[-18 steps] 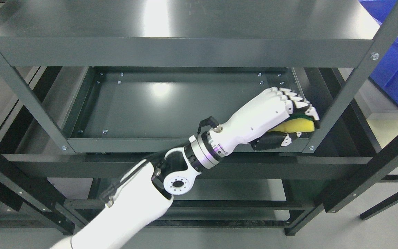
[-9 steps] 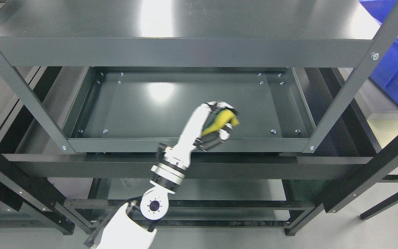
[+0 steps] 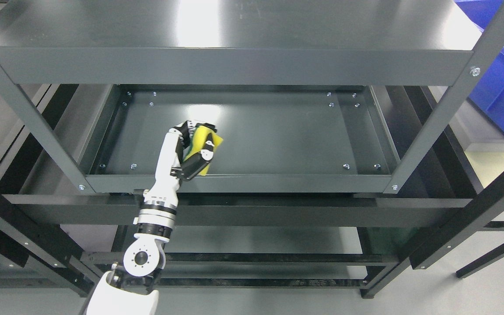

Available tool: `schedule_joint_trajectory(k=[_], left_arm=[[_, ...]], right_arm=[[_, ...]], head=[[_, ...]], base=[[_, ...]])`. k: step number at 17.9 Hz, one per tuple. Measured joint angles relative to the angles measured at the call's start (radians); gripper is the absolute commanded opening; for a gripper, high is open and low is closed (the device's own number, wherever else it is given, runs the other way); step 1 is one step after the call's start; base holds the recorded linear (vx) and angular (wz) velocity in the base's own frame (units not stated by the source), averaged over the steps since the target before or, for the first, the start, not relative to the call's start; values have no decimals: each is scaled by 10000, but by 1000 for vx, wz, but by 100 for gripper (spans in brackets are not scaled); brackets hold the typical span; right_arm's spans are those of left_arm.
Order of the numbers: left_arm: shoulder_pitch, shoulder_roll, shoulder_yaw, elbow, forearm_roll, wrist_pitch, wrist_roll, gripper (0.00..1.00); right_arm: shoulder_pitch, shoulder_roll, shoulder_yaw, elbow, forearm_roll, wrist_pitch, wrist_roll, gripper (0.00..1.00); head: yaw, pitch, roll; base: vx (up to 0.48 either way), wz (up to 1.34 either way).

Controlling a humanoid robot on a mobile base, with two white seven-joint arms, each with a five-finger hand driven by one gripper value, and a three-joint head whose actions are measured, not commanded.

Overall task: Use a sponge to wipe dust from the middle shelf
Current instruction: 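Withdraw the left hand holding the sponge from the shelf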

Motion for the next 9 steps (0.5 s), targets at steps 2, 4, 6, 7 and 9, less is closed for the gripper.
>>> schedule_joint_trajectory(k=[2, 4, 6, 7, 9], left_arm=[[119, -16, 436, -161, 83, -185, -131, 0], [276, -29, 786, -288, 137, -763, -382, 0], [487, -37, 1101, -401, 173, -1169, -573, 0], [577, -40, 1217, -440, 187, -1301, -616, 0], [754, -50, 1434, -507, 206, -1386, -670, 1]], right_arm=[[0, 0, 0, 0, 0, -4, 0, 100], [-1, 0, 0, 0, 0, -7, 0, 100], [-1, 0, 0, 0, 0, -9, 0, 100], [0, 0, 0, 0, 0, -9, 0, 100], [0, 0, 0, 0, 0, -9, 0, 100]], head=[[0, 0, 0], [0, 0, 0], [0, 0, 0], [0, 0, 0], [0, 0, 0]], base=[[0, 0], [0, 0], [0, 0], [0, 0], [0, 0]])
